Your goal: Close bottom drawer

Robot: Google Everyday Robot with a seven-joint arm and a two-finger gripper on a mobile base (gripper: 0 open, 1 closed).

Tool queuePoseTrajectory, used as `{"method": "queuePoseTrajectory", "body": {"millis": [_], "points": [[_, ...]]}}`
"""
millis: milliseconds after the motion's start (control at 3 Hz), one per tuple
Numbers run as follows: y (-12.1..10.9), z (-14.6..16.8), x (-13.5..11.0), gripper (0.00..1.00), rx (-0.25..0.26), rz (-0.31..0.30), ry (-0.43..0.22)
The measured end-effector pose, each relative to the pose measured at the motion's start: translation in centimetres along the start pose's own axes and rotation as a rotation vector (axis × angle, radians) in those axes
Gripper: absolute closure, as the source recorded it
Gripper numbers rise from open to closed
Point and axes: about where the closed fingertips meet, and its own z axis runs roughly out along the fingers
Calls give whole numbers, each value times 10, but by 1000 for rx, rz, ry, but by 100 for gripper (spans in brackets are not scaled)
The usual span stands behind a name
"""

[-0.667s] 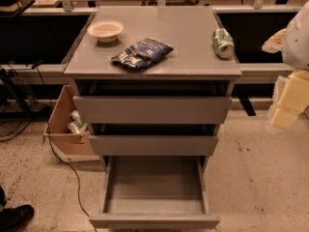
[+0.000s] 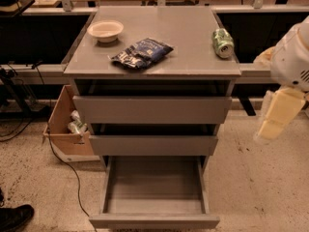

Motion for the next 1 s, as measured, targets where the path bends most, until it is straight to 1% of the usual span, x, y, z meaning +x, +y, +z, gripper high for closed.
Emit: {"method": "queuePoseTrajectory", "body": {"millis": [333,667,1000], "points": [[18,69,-3,0,-65,5,-72],[42,153,-13,0,-139,-23,-147],[68,221,-20,0,-184,-56,-228]]}}
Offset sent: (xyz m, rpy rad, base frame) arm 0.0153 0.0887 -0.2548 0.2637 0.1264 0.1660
